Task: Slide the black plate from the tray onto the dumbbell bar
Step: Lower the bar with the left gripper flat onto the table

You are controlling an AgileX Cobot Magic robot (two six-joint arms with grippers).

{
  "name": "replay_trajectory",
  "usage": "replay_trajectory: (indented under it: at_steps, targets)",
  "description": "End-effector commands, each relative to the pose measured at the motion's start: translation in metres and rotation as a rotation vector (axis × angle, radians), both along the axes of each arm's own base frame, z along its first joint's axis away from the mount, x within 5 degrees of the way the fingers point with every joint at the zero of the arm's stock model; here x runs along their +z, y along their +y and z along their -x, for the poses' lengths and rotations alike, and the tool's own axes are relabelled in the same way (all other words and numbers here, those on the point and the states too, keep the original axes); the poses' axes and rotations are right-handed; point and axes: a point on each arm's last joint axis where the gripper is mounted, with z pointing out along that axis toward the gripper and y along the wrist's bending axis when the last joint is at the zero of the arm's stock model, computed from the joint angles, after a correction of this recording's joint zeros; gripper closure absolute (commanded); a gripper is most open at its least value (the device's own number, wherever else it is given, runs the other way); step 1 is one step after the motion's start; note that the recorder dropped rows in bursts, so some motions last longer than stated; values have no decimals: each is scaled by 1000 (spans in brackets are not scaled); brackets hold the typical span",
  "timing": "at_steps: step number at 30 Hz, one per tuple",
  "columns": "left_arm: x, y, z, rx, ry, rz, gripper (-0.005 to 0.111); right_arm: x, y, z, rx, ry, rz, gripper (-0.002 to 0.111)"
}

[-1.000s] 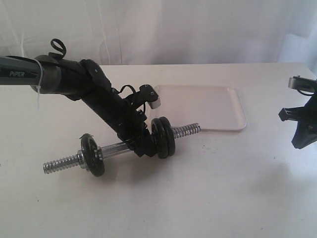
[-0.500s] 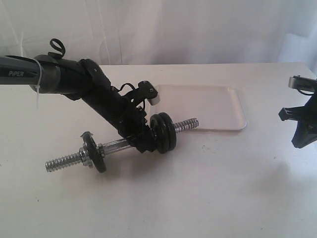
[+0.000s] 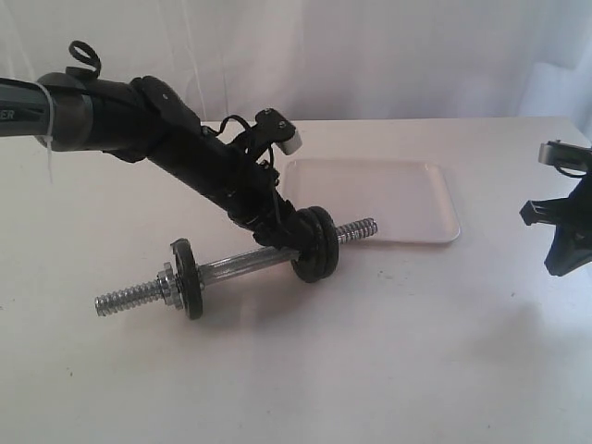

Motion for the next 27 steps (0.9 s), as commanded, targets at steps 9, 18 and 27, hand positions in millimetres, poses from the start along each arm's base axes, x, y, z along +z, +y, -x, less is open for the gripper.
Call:
replay_trajectory:
  at_steps: [9,18,27]
  targets:
    - [5,-2,-1,31,3,38,45,3,-2,0,-9,-22,8,108]
    - [18,0,2,16,-32,35,45,3,-2,-1,-12,-34,13,108]
    - [18,1,1,23,-43,30,45,3,-3,-1,-12,-41,19,108]
